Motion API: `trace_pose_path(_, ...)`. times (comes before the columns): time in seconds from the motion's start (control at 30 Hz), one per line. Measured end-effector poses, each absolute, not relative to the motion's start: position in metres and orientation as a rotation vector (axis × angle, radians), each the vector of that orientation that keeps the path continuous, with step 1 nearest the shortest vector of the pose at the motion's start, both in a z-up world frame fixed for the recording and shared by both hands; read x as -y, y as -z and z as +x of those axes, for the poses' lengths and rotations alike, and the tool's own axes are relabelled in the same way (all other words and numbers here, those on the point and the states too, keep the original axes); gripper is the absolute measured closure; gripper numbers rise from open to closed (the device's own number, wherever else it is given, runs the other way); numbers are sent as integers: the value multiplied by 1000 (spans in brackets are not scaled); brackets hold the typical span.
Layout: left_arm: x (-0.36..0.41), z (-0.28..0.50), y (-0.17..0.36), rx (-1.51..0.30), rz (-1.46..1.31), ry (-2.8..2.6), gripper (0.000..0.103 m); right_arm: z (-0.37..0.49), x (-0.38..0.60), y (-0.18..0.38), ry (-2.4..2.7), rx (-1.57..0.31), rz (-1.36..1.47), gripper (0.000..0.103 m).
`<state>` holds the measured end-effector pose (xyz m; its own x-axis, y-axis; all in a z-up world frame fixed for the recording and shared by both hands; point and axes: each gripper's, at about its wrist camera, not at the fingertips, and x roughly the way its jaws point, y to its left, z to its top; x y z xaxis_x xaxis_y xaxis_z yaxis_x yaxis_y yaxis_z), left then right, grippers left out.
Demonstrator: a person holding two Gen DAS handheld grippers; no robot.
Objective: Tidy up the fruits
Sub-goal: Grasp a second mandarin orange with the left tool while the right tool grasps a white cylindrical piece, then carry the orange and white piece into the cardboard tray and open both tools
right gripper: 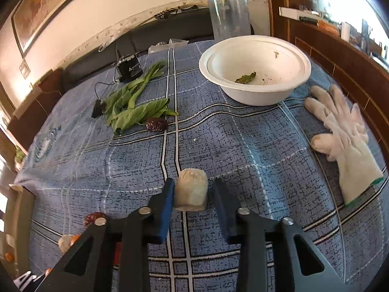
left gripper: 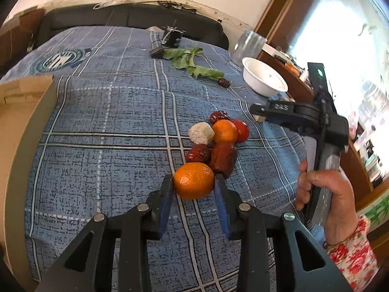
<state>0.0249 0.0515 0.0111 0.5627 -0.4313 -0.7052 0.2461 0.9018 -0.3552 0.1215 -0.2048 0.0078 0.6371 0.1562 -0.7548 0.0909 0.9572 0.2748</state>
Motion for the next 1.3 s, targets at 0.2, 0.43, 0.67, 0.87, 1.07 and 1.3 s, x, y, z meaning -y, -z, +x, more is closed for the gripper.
trace_pose_path(0.2,-54,31,-9,-883,-250,378,61,118,209,-7,-60,-886,347,74)
trace_pose_path(0.43,-48,35,-8,-892,-229,403,71,114,199,-8,-82,-886,335,74)
trace_pose_path(0.67,-49,32,-12,-856,-230,412,71,99,191,-16,-119,-878,351,74)
trace_pose_path(0.87,-60,25,-15,-841,-273,411,71,56,167,-47,-221,-834,360,73)
trace_pose_path(1.07,-91,0,-32,-801,-368,390,71,4,124,-77,-337,-811,312,73)
trace_pose_path(1.3,-172,-48,-76,-741,-331,250,71,-21,42,-93,-510,-812,243,73)
